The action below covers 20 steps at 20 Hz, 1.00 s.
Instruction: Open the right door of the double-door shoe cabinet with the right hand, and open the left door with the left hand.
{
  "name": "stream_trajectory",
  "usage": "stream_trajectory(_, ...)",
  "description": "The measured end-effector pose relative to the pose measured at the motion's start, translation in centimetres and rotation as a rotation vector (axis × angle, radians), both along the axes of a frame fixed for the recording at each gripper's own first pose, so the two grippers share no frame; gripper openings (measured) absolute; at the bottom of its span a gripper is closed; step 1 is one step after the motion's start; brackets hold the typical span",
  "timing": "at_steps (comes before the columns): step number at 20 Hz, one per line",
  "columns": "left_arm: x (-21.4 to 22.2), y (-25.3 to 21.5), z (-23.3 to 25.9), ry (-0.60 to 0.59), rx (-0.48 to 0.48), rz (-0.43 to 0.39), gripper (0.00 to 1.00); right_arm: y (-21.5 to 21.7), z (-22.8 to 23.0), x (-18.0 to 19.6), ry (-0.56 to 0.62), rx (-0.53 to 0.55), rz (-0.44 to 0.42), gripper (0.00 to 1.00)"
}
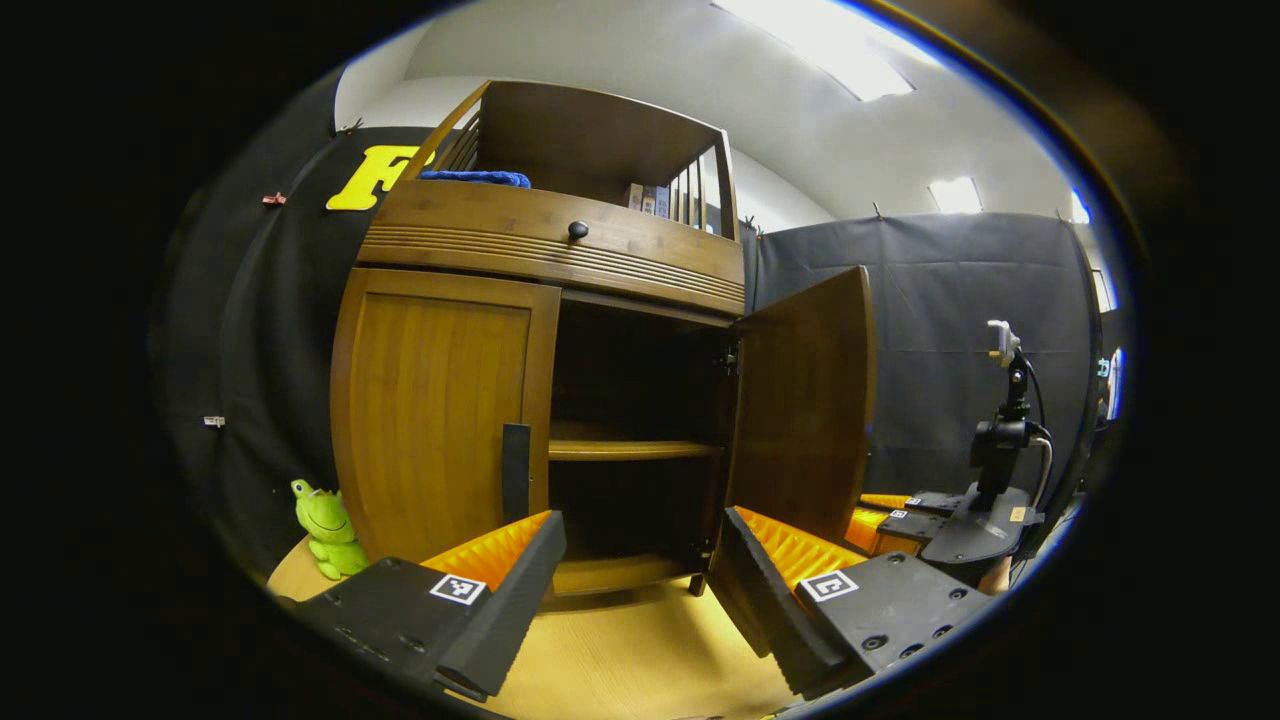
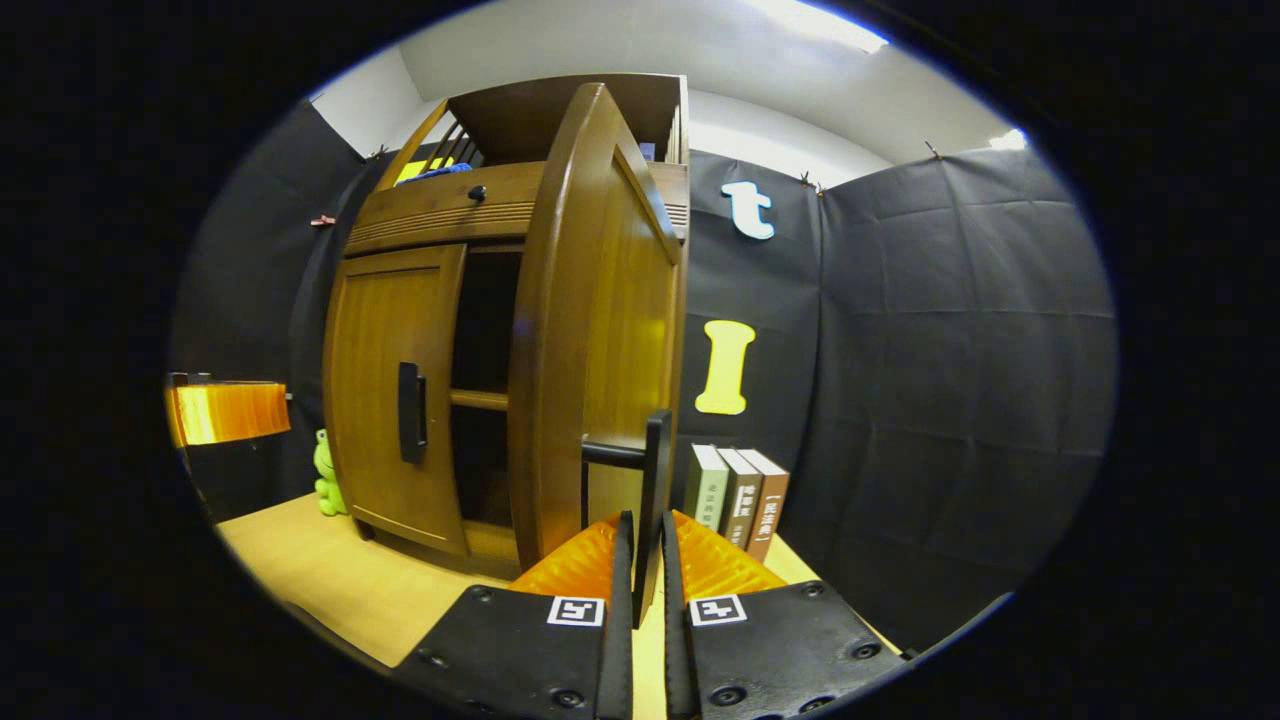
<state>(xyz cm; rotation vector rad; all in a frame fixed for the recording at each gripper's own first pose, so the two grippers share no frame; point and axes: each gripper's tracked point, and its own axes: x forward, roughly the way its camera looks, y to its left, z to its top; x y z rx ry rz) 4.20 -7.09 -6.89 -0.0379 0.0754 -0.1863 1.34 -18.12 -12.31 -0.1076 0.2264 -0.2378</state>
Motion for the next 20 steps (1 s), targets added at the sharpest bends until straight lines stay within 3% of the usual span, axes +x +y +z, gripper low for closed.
stream_trajectory(1,0.1,-0.1,0.0,-0.001,-0.002,0.005,0.98,-0.3,0.1,-0.1,-0.001,-0.002,-0.006,0.14)
stream_trajectory(2,0.2,0.0,0.1,-0.003,-0.005,0.009,0.98,-0.3,0.3,-0.2,-0.006,0.005,0.002,0.02)
stream_trajectory(3,0.2,-0.1,0.0,-0.001,-0.009,0.013,0.98,-0.2,0.4,-0.4,-0.005,0.008,0.004,0.11)
stream_trajectory(5,0.3,-0.1,0.1,0.0,-0.015,0.015,0.98,-0.7,0.9,-0.7,-0.009,-0.013,0.002,0.11)
stream_trajectory(6,0.3,-0.2,0.2,0.002,-0.015,0.015,0.98,-0.9,1.2,-1.0,-0.011,-0.021,0.001,0.02)
stream_trajectory(7,0.3,-0.2,0.2,0.0,-0.018,0.016,0.98,-0.9,1.2,-1.4,-0.013,-0.025,0.0,0.11)
stream_trajectory(12,0.2,-0.7,0.5,-0.006,-0.022,0.011,0.98,-2.1,2.5,-3.6,-0.019,-0.037,-0.044,0.13)
stream_trajectory(13,0.2,-0.7,0.4,-0.009,-0.019,0.009,0.98,-2.8,2.8,-3.9,-0.023,-0.041,-0.059,0.2)
stream_trajectory(15,0.2,-0.8,0.5,-0.013,-0.019,0.009,0.98,-3.5,4.0,-5.0,-0.047,-0.055,-0.092,0.05)
stream_trajectory(20,1.0,0.0,0.1,-0.01,0.003,0.031,0.98,-2.0,6.2,-6.3,-0.093,-0.073,-0.064,0.1)
